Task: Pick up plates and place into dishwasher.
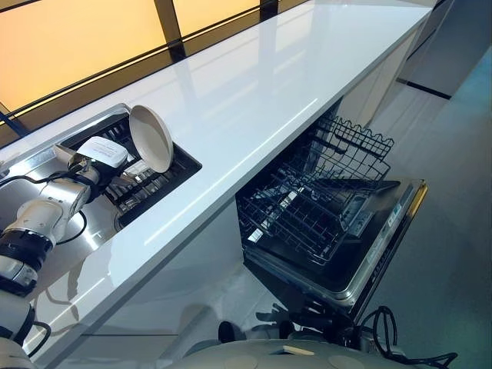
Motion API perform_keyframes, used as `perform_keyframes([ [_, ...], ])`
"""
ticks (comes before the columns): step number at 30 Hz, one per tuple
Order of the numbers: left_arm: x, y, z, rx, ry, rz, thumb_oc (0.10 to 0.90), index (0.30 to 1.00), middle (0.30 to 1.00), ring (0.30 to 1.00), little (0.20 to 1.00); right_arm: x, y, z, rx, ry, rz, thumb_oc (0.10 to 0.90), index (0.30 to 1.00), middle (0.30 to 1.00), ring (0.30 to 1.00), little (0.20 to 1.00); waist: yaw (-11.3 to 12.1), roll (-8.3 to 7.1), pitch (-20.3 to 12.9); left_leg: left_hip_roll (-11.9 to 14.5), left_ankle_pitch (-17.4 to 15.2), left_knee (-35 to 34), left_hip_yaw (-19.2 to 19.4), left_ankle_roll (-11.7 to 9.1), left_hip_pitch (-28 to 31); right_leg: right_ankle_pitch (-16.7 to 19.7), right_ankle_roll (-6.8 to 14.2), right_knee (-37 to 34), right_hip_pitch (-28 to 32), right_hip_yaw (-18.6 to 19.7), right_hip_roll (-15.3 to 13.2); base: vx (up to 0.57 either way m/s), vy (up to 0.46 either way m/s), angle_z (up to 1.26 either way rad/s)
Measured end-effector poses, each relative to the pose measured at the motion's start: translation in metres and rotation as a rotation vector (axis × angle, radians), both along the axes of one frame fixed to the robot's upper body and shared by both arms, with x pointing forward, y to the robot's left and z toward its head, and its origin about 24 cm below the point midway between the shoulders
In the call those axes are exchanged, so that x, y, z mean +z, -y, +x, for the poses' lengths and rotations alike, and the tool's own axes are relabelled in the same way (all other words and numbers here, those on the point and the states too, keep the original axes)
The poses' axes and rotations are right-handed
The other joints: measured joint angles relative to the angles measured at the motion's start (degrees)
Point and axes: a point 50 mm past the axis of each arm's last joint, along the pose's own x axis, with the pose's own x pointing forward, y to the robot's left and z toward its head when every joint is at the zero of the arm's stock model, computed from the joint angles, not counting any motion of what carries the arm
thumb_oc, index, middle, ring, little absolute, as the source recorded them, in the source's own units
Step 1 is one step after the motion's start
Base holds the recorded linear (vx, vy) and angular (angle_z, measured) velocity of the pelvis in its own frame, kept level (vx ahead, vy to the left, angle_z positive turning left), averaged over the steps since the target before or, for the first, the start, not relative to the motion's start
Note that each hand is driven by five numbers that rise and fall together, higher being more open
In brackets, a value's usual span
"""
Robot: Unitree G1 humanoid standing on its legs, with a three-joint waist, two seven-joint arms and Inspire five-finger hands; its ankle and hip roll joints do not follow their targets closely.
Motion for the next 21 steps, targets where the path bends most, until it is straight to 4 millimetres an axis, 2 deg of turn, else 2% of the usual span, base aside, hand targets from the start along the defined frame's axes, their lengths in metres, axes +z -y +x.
perform_keyframes([
  [7, 0.002, 0.0, 0.001, 0.01, 0.03, -0.067, 0.1, 0.3, 0.3, 0.3, 0.2, 0.0, -0.001, 0.001, -0.019, 0.008, 0.006, 0.8, 0.9, 0.9, 0.9, 0.9, 0.21, -0.1, -0.06, -0.03, 0.01, -0.01, -0.68, 0.02, 0.02, -0.01, 0.0, -0.01, 0.16, -0.34, -0.03, -0.03, -0.031, 0.02],
  [10, 0.011, -0.001, -0.002, 0.016, 0.087, -0.153, 0.1, 0.3, 0.3, 0.3, 0.2, 0.002, -0.003, -0.001, -0.053, 0.039, 0.017, 0.8, 0.9, 0.9, 0.9, 0.9, 0.99, -0.12, -0.07, -0.02, 0.02, -0.01, -0.77, 0.02, 0.02, -0.01, 0.0, -0.01, 0.19, -0.39, -0.01, -0.05, -0.034, 0.02],
  [12, 0.019, -0.005, -0.01, 0.039, 0.163, -0.271, 0.1, 0.3, 0.3, 0.3, 0.2, 0.005, -0.006, -0.003, -0.088, 0.069, 0.029, 0.8, 0.9, 0.9, 0.9, 0.9, 1.3, -0.23, -0.05, -0.04, 0.03, 0.0, -0.87, 0.03, -0.04, -0.02, 0.0, -0.01, 0.19, -0.43, -0.03, -0.07, -0.032, 0.02],
  [14, 0.023, -0.006, -0.016, 0.034, 0.205, -0.315, 0.1, 0.3, 0.3, 0.3, 0.2, 0.006, -0.008, -0.005, -0.117, 0.081, 0.032, 0.8, 0.9, 0.9, 0.9, 0.9, 1.45, -0.39, -0.11, -0.09, 0.03, -0.01, -0.96, 0.04, -0.04, -0.02, 0.01, -0.01, 0.22, -0.44, -0.08, -0.05, -0.013, 0.02],
  [21, 0.036, -0.019, -0.036, 0.035, 0.368, -0.372, 0.1, 0.3, 0.3, 0.3, 0.2, 0.014, -0.014, -0.002, -0.16, 0.162, 0.053, 0.8, 0.9, 0.9, 0.9, 0.9, 2.12, -0.55, -0.04, -0.13, -0.17, -0.02, -1.24, -0.23, -0.19, -0.21, 0.27, -0.02, 0.17, -0.74, -0.2, -0.05, -0.002, 0.02],
])
